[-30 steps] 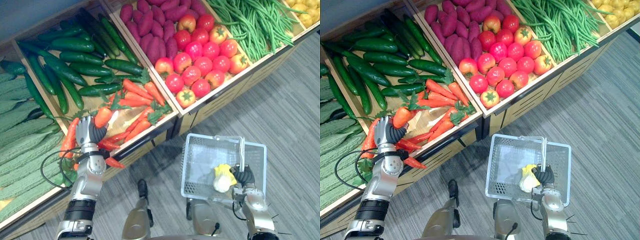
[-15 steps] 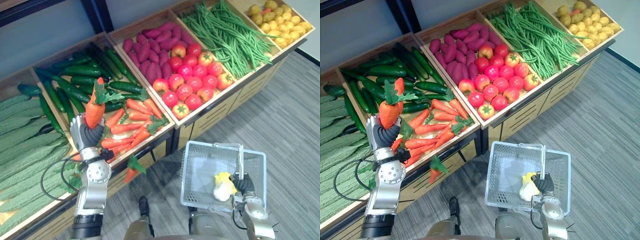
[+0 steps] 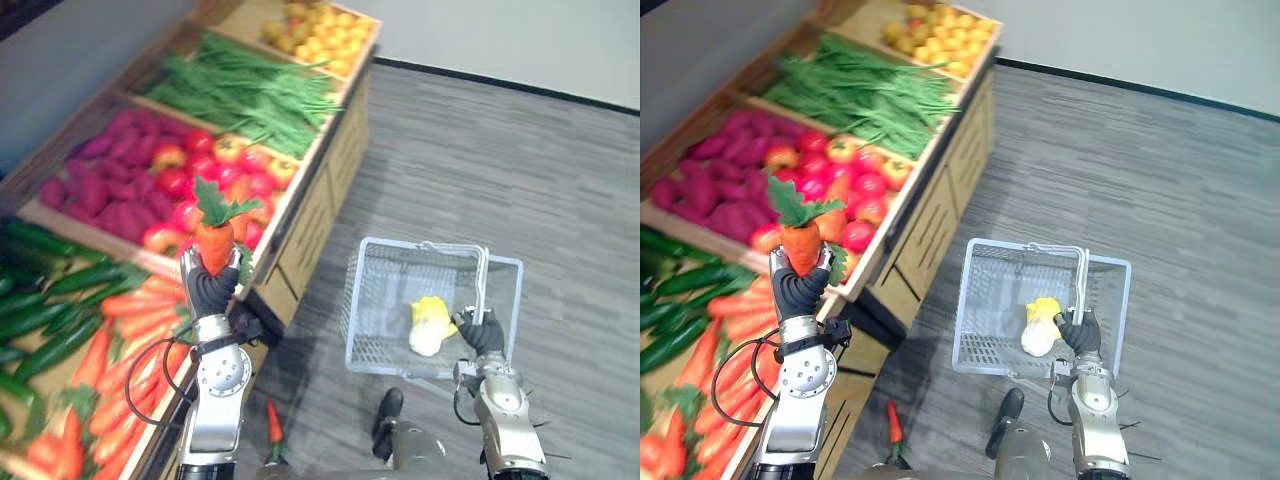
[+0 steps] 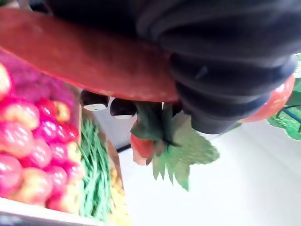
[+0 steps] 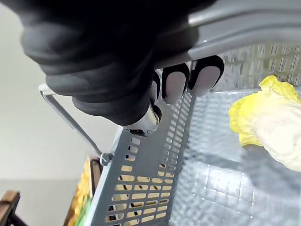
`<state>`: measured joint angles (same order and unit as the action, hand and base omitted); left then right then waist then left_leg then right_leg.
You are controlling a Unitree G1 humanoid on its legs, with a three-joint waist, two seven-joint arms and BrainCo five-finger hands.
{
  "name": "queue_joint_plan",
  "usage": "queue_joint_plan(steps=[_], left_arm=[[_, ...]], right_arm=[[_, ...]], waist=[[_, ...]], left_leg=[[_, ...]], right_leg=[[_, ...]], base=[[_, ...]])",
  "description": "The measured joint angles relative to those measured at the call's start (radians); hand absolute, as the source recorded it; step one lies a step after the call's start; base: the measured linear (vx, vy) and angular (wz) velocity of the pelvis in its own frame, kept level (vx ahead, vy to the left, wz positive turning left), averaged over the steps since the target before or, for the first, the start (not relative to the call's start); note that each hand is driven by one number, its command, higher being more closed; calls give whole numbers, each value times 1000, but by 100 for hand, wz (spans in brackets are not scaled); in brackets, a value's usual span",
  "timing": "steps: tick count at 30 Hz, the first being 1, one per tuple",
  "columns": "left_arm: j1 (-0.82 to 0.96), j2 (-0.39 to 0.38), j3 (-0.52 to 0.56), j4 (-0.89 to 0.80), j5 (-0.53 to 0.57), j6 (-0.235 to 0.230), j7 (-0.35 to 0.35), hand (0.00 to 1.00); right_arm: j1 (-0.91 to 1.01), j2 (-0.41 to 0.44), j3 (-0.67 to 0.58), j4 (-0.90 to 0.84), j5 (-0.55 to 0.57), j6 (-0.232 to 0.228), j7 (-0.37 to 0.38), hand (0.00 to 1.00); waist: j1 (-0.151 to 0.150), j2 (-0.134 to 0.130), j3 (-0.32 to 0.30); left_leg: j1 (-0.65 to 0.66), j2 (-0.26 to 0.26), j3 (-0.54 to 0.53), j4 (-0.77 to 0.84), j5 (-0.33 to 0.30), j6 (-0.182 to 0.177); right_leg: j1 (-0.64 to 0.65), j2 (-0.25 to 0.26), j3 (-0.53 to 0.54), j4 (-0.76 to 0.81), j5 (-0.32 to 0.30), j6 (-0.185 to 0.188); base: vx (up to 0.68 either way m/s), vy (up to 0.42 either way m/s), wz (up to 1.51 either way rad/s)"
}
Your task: Pick vegetable in the basket
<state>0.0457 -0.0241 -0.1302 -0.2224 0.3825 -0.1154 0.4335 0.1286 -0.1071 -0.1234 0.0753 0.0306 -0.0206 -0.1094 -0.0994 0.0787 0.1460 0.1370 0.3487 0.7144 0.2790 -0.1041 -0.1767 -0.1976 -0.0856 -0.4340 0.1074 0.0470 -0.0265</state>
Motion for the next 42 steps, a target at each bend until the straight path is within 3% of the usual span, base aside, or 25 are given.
queue_joint_plan(steps=[1, 2, 3, 5, 6, 7, 8, 10, 16, 21, 27, 28, 35, 42], left_arm=[[-3, 0, -20, 10, -1, -1, -4, 100], [-8, -4, -86, 85, -28, -10, -24, 100], [-8, -1, -100, 92, -40, -10, -31, 100], [-8, -2, -107, 93, -41, -10, -41, 100], [-8, 2, -107, 103, -49, -10, -41, 100], [-7, 3, -108, 113, -50, -10, -40, 100], [-6, 36, -177, 139, -58, -5, -56, 100], [-17, 35, -209, 141, -58, -3, -62, 100], [-37, 46, -243, 187, -46, 5, -64, 100], [-70, 45, -293, 278, -1, 28, -94, 100], [-75, 51, -323, 389, 65, 54, -107, 100], [-77, 52, -332, 408, 75, 58, -107, 0], [-96, 57, -349, 531, 111, 90, -132, 0], [-106, 59, -348, 557, 121, 96, -146, 0]], right_arm=[[9, -1, 2, -16, 1, 0, 0, 100], [35, -7, 21, -76, 59, 0, -2, 100], [34, -17, 22, -98, 78, 0, -1, 100], [27, -24, 22, -120, 94, -1, -1, 100], [14, -9, 35, -128, 97, -1, -1, 100], [11, -5, 52, -130, 100, -1, -1, 100], [23, -7, 176, -168, 141, -4, 26, 100], [27, 17, 182, -185, 156, -4, 35, 100], [1, 24, 269, -186, 193, -4, 75, 100], [-6, 24, 299, -186, 226, -3, 72, 100], [-6, 21, 333, -186, 246, 0, 66, 100], [-6, 19, 340, -186, 276, 0, 66, 100], [-8, 5, 440, -186, 389, 0, 91, 100], [-8, 1, 494, -186, 385, 0, 116, 100]], waist=[[-1, 3, -1], [3, 6, 3], [3, 6, 3], [4, -7, 12], [12, -20, 25], [20, -29, 30], [48, -10, 2], [48, -35, 7], [55, -41, -2], [45, -43, -7], [27, -64, -42], [27, -65, -46], [18, -67, -47], [8, -82, -55]], left_leg=[[-19, 23, -15, 72, 1, 8], [-114, 94, -211, 417, 38, 74], [-163, 65, -249, 453, -13, 87], [-219, 22, -249, 448, -48, 128], [-262, -64, -322, 394, -106, 154], [-266, -112, -380, 344, -122, 156], [-231, -232, -545, -3, -65, 127], [-212, -256, -522, -37, -56, 140], [-100, -305, -486, -235, 16, 151], [-89, -302, -489, -268, 20, 148], [-92, -302, -495, -271, 20, 148], [-93, -302, -496, -271, 20, 148], [-100, -300, -512, -270, 23, 144], [-105, -300, -521, -271, 26, 144]], right_leg=[[8, 6, 12, -8, 0, -1], [78, 44, 118, -34, -16, -29], [84, 40, 141, -32, -12, -24], [88, 30, 174, -27, -11, -21], [117, 23, 232, -38, -28, -15], [132, 18, 253, -41, -30, -12], [159, 44, 388, -98, 7, 70], [157, 20, 410, -117, 18, 80], [162, -3, 441, -130, 13, 89], [166, 1, 437, -148, 14, 91], [174, -3, 436, -171, 17, 93], [174, -3, 436, -173, 17, 93], [173, -1, 431, -177, 17, 92], [173, -2, 421, -179, 17, 92]], base=[[288, -12, -144], [339, 45, -150], [393, 90, -155], [195, 93, -57], [140, 113, -61], [258, 374, -201], [190, 333, -181], [159, 252, -85], [95, 68, -12], [52, -1, -3], [13, 1, 1], [0, 0, 0], [-46, -17, 4], [-12, -6, 4]])
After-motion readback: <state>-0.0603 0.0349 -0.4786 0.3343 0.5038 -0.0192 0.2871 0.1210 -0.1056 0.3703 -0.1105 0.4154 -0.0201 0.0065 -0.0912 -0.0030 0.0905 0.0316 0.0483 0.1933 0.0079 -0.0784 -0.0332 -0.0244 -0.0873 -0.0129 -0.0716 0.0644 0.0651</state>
